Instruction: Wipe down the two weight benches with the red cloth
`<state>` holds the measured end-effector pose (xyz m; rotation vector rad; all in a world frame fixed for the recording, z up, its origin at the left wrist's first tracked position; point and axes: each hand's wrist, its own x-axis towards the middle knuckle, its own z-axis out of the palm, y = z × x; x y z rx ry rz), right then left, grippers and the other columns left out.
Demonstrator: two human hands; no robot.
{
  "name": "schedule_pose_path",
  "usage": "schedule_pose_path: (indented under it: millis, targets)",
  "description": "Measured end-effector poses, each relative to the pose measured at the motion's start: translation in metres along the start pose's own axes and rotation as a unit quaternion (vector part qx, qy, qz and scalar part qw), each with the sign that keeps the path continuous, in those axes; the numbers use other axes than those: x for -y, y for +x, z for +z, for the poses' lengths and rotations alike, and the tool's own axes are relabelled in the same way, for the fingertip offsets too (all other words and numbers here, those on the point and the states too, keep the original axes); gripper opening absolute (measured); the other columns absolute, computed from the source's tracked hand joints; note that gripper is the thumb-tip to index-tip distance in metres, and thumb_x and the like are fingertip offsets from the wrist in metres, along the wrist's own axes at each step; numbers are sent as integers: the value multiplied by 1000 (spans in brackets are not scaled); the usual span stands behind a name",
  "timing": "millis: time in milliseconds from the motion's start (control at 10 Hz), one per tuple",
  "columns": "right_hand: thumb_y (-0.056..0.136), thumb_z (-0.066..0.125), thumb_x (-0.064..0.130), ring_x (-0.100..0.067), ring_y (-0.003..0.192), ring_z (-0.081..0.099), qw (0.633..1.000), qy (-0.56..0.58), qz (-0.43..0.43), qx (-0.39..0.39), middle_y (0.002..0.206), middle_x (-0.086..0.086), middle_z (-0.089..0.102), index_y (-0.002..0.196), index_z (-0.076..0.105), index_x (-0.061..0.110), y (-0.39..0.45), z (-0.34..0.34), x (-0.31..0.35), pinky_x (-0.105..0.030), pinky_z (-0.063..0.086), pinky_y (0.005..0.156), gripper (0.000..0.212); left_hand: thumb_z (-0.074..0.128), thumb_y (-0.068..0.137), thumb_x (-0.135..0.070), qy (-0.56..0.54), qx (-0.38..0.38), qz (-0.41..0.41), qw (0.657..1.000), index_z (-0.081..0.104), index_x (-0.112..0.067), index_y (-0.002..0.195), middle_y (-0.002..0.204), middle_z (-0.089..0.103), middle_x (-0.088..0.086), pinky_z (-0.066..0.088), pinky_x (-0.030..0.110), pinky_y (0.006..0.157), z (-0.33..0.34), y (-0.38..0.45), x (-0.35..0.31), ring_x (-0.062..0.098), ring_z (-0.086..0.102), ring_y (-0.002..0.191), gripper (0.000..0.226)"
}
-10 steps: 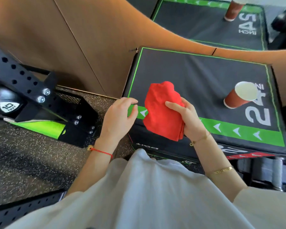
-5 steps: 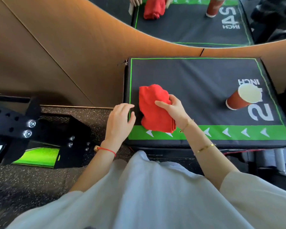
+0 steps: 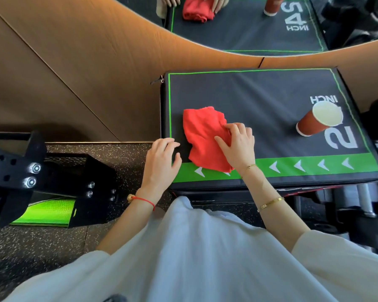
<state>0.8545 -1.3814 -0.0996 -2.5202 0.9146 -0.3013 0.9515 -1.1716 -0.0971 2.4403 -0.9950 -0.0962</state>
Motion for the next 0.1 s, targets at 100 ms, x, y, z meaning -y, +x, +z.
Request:
schedule_pose_path:
  millis: [100]
  targets:
    - [88, 63, 42, -31, 112, 44, 1000, 19, 10, -22, 122, -5, 55, 125, 57, 16, -3, -4, 2, -39, 33, 95, 45, 59, 91, -14, -1, -2, -4, 1000, 67, -8, 117, 125, 61, 7, 47, 45, 99, 0, -1, -2, 27, 53, 122, 28]
